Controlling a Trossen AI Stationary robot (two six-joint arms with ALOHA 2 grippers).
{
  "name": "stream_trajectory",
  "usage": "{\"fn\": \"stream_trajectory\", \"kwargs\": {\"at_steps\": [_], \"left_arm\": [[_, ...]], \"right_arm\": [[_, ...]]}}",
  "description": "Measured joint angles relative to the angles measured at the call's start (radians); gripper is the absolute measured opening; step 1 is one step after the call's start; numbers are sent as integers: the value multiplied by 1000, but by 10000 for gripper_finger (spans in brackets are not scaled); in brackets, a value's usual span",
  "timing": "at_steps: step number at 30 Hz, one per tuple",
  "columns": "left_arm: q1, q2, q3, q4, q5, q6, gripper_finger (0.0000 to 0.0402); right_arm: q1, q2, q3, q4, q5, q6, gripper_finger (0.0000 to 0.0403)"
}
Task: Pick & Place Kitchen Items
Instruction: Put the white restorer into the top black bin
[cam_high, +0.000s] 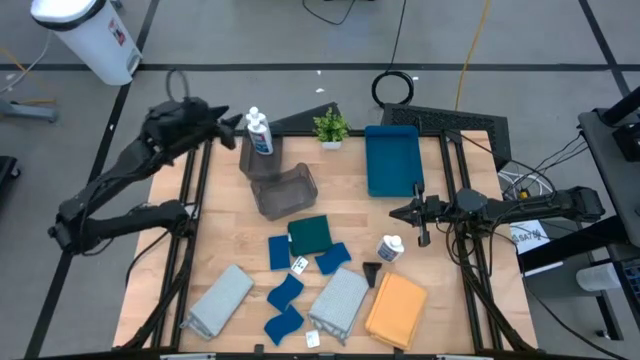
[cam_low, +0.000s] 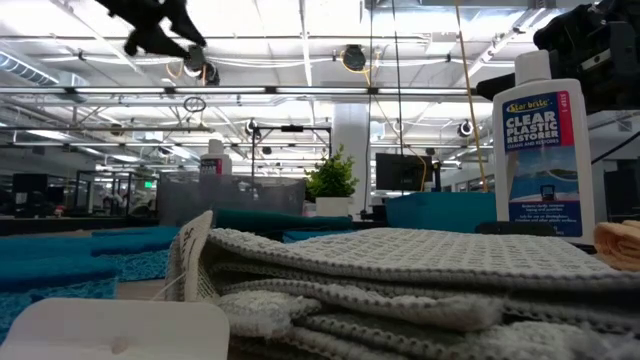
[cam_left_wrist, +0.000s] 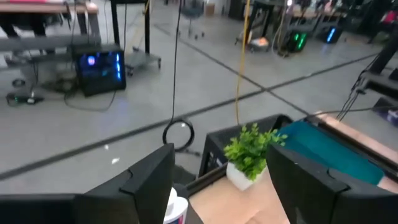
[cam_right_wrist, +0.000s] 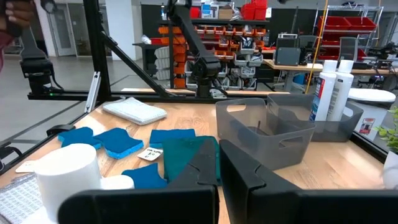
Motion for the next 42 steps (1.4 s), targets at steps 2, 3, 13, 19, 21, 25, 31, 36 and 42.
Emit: {"fn": "stream_trajectory", "kwargs": {"at_steps": [2, 3, 13, 19, 21, 25, 31, 36, 42], "left_arm": [[0, -48, 0, -19, -1, 22, 258], [0, -71, 0, -33, -1, 30, 258], [0, -198, -11, -205, 0, 74, 259], [0, -235, -101, -199, 1, 74, 257], [0, -247, -151, -181, 2, 74, 260], [0, -271, -267, -56, 83, 86, 262], [-11, -284, -393, 151, 280, 169, 262], [-75, -290, -456, 208, 367, 232, 262], [-189, -316, -510, 212, 365, 223, 262]], "right_arm": [[0, 0, 0, 0, 0, 0, 0], [0, 0, 0, 0, 0, 0, 0], [0, 0, 0, 0, 0, 0, 0], [0, 0, 0, 0, 0, 0, 0], [0, 0, 0, 0, 0, 0, 0], [0, 0, 0, 0, 0, 0, 0], [0, 0, 0, 0, 0, 0, 0], [0, 0, 0, 0, 0, 0, 0], [0, 0, 0, 0, 0, 0, 0]]}}
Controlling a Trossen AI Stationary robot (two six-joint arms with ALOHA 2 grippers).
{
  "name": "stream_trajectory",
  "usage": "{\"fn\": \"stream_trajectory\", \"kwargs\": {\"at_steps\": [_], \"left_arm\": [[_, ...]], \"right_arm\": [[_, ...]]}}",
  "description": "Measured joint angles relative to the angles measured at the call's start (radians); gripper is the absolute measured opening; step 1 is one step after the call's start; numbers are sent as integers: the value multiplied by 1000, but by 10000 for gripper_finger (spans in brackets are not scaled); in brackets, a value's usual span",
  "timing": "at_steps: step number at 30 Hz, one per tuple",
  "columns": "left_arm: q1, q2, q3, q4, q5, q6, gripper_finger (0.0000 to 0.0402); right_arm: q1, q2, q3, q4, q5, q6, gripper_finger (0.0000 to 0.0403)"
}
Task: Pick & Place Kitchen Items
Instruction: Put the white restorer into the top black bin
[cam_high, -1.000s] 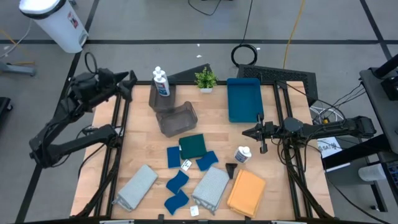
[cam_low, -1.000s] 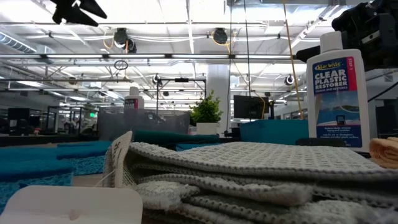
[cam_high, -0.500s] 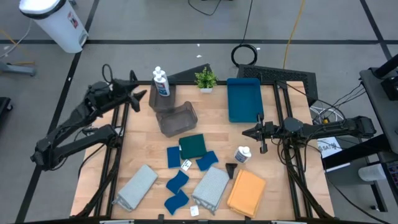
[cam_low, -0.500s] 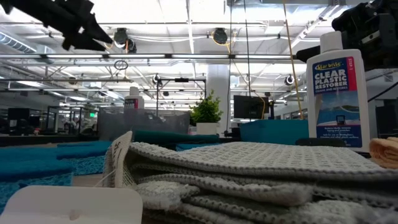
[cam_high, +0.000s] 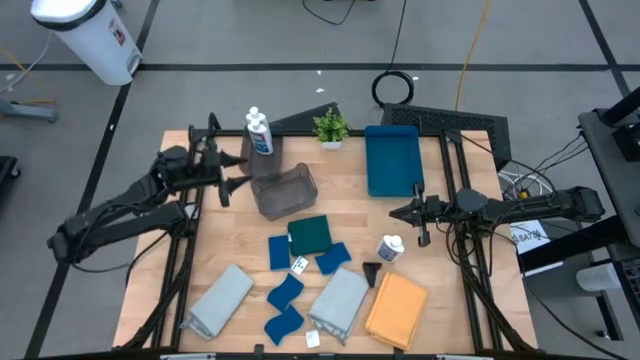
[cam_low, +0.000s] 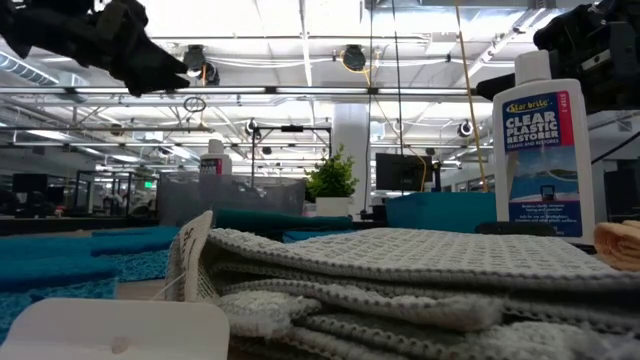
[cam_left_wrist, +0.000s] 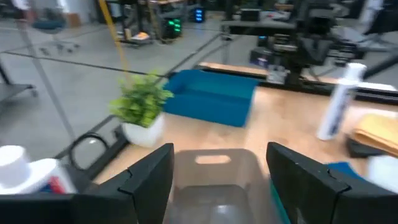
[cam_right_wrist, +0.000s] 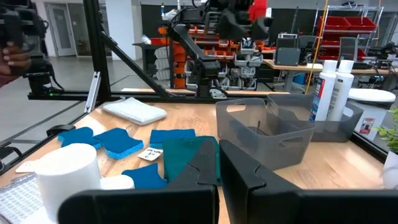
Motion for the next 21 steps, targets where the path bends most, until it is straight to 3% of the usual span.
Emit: {"fn": "stream_trajectory", "kwargs": {"at_steps": [10, 21], "left_arm": [[-208, -33, -12, 10, -9, -29, 259], [-471, 13, -12, 92, -163, -53, 258]], "right_arm": [[0, 0, 0, 0, 0, 0, 0], [0, 0, 0, 0, 0, 0, 0]]}}
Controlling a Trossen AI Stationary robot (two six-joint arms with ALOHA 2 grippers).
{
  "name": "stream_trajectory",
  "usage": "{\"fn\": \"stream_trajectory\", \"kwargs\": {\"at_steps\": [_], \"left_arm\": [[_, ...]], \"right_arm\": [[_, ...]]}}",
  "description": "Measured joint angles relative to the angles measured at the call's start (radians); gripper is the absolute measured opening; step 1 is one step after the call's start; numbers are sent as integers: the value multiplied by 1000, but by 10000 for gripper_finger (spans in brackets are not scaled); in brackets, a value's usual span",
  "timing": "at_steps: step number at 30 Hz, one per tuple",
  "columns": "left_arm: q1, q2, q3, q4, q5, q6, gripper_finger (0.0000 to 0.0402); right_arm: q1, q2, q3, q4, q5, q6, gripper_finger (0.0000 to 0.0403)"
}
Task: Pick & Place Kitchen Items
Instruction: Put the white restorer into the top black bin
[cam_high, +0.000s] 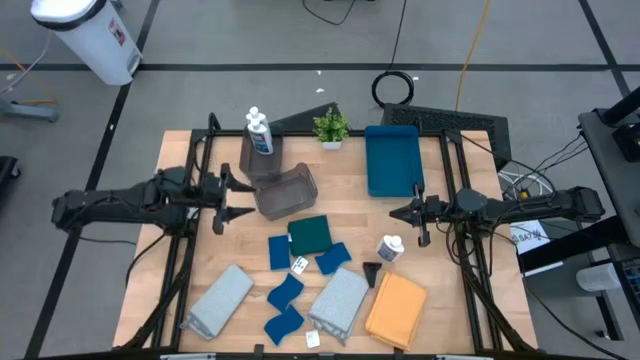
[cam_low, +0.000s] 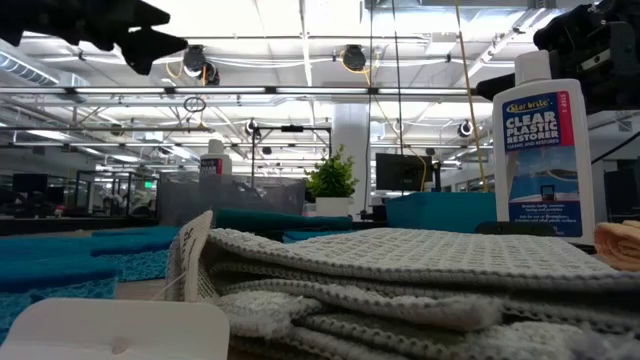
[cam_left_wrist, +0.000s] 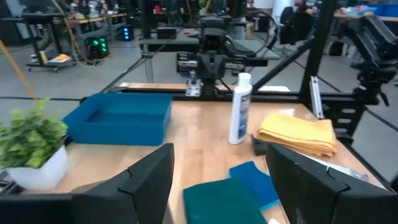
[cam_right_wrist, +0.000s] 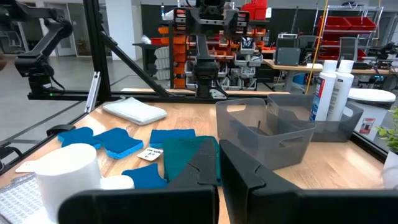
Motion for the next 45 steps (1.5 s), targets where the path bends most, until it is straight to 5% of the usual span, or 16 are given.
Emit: {"fn": "stream_trajectory", "kwargs": {"at_steps": [11, 30, 45], "left_arm": [[-200, 21, 0, 32, -191, 47, 255], [-202, -379, -2, -304, -259, 61, 255], [-202, -463, -233, -80, -256, 17, 255]], "right_arm": [[0, 0, 0, 0, 0, 0, 0], [0, 0, 0, 0, 0, 0, 0], [0, 0, 0, 0, 0, 0, 0]]}}
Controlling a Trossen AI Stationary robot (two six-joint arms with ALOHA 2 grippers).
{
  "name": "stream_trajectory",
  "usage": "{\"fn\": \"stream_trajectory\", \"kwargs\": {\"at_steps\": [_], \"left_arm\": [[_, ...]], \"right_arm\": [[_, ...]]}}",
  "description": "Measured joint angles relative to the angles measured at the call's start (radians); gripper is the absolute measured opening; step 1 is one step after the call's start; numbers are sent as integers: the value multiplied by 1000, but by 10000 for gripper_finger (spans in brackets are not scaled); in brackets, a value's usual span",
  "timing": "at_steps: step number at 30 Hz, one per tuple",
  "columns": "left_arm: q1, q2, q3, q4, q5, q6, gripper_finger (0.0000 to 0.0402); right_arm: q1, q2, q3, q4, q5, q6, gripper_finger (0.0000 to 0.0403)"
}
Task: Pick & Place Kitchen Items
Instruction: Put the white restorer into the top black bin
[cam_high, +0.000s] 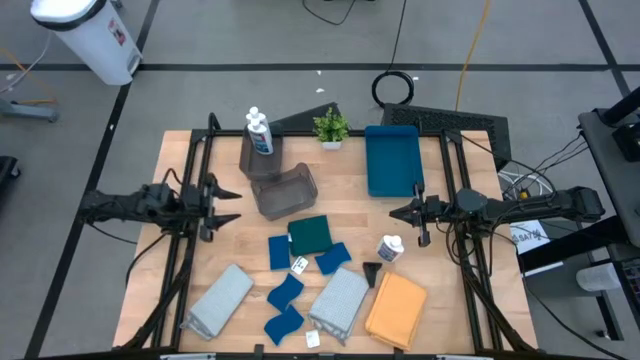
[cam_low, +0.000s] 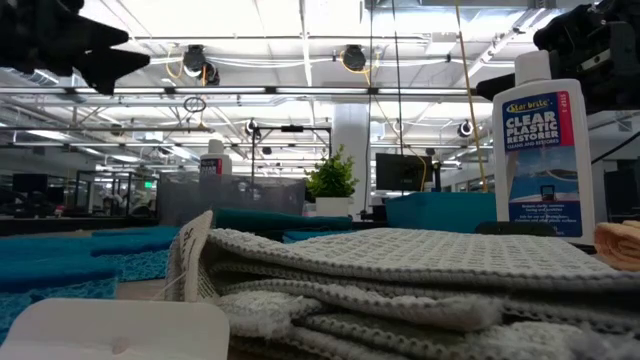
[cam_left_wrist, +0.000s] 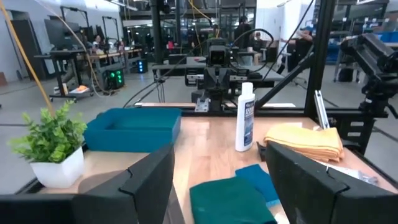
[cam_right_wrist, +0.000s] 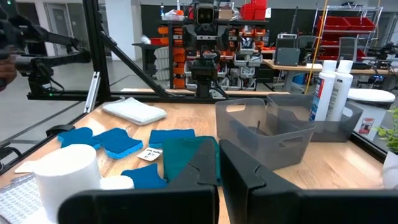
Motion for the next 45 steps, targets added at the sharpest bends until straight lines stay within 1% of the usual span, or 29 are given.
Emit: {"fn": "stream_trajectory", "kwargs": {"at_steps": [3, 8, 16, 24, 43, 45], "left_arm": [[0, 0, -28, 21, 1, -20, 255], [0, 0, -93, 142, 50, -3, 255], [0, 0, -173, 225, 53, -23, 255], [0, 0, -171, 229, 52, -53, 255], [0, 0, -171, 228, 51, -44, 255], [0, 0, -170, 228, 51, -44, 255]], "right_arm": [[0, 0, 0, 0, 0, 0, 0], [0, 0, 0, 0, 0, 0, 0], [0, 0, 0, 0, 0, 0, 0], [0, 0, 0, 0, 0, 0, 0], [0, 0, 0, 1, 0, 0, 0], [0, 1, 0, 32, 0, -25, 0]]}}
